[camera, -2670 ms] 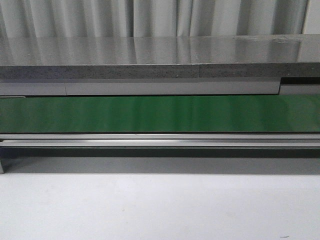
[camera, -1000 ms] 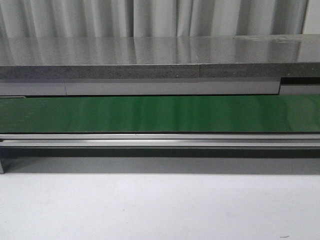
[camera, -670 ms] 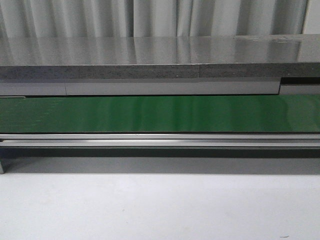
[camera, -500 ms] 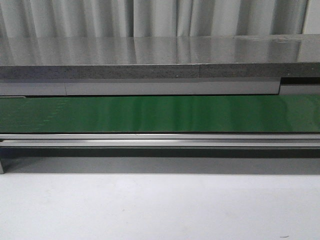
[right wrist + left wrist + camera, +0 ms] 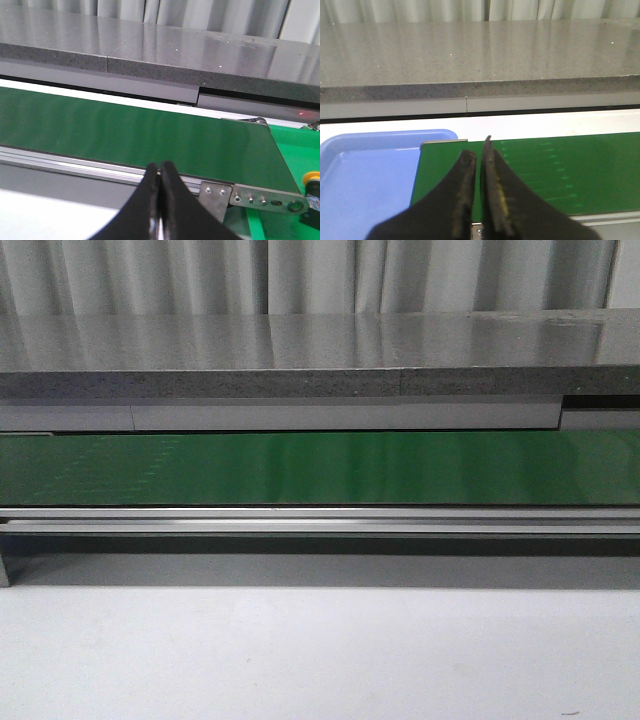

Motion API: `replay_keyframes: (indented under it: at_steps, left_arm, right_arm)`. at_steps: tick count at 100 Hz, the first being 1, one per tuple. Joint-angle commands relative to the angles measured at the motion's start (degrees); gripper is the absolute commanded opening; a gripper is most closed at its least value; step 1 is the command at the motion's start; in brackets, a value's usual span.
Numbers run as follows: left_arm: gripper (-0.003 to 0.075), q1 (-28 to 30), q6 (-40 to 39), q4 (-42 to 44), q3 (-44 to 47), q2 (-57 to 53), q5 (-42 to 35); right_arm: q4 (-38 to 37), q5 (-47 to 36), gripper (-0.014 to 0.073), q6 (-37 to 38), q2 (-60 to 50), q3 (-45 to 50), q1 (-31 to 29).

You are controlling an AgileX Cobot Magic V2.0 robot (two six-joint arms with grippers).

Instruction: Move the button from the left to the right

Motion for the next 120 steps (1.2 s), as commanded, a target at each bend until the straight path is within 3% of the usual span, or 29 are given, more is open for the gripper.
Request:
replay_keyframes:
  at_steps: [1,63,120]
  left_arm:
    - [0.0005,-0.5,-0.1,1.2,-1.4,-1.6,-5.0]
    - [0.0005,-0.4,-4.1,3.0,15.6,-29.5,-5.0]
    - [0.0005,-0.2,-8.4,5.0,20.3,-31.9,-5.0]
  right_arm:
    - [-0.3,-4.5,-0.0068,-0.1,-0.9,0.0,0.1]
    - [-0.3,-4.5,-0.0068,-0.1,-0.9,0.0,0.1]
    - [-0.3,-4.5,-0.0068,-0.1,-0.9,0.0,0.1]
